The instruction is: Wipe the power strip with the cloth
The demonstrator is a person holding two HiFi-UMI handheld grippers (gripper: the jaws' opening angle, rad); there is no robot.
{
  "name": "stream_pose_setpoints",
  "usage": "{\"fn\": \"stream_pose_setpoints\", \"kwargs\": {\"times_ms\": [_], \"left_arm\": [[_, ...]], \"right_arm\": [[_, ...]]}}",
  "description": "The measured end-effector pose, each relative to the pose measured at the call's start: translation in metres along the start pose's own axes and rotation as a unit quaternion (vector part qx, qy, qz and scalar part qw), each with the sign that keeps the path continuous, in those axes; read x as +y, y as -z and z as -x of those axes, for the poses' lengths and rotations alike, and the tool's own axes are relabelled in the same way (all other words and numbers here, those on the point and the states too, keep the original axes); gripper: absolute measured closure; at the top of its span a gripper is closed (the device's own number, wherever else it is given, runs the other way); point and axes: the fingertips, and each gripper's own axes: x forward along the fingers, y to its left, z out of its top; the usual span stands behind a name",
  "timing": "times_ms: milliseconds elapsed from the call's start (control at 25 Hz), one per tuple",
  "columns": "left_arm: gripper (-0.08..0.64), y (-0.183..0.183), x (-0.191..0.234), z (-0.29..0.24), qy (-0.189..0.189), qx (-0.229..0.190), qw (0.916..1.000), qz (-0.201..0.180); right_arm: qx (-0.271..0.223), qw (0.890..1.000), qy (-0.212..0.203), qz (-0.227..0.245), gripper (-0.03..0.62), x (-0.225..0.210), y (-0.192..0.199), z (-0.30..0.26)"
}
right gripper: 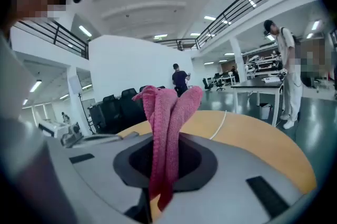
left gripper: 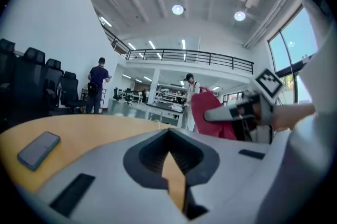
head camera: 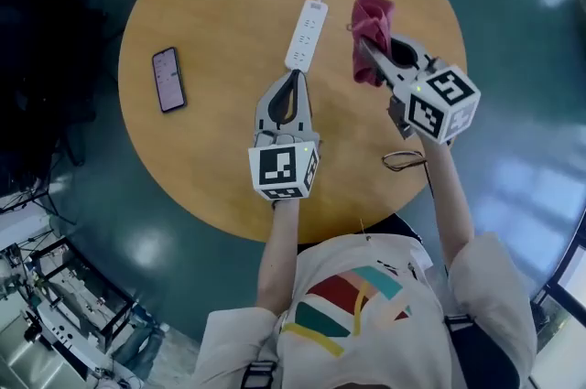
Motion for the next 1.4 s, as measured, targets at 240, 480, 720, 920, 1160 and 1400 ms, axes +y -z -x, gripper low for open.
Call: {"fn": "stream_pose_setpoints", "kwargs": {"times_ms": [240, 480, 720, 920, 1160, 1400], "left_arm": [[0.532, -0.058, -0.022, 0.066, -0.011, -0.043, 0.9987, -0.025], [0.532, -0.090, -0.035, 0.127, 0.024, -0.066, 0.9973, -0.019], [0.532, -0.098, -0.052, 0.151, 0.069, -0.082, 0.9936, -0.036], [0.532, -0.080, -0.047, 0.166, 0.034, -0.073, 0.9956, -0.049], [0.532, -0.067, -0.075, 0.219, -0.023, -0.063, 0.9954, -0.068], [0.532, -0.064, -0.085, 0.261, -0.058, -0.077, 0.9920, -0.081]], "right_arm": [[0.043, 0.997, 0.012, -0.056, 0.554, 0.119, 0.059, 0.086], [-0.006, 0.998, 0.011, -0.065, 0.554, 0.185, 0.046, 0.106], [-0.018, 0.998, 0.051, -0.017, 0.554, 0.204, 0.033, 0.121], [-0.046, 0.998, 0.045, -0.008, 0.554, 0.216, 0.028, 0.138], [0.010, 0.999, -0.007, 0.039, 0.554, 0.227, 0.068, 0.181], [0.000, 0.998, -0.030, 0.050, 0.554, 0.248, 0.073, 0.202]]}}
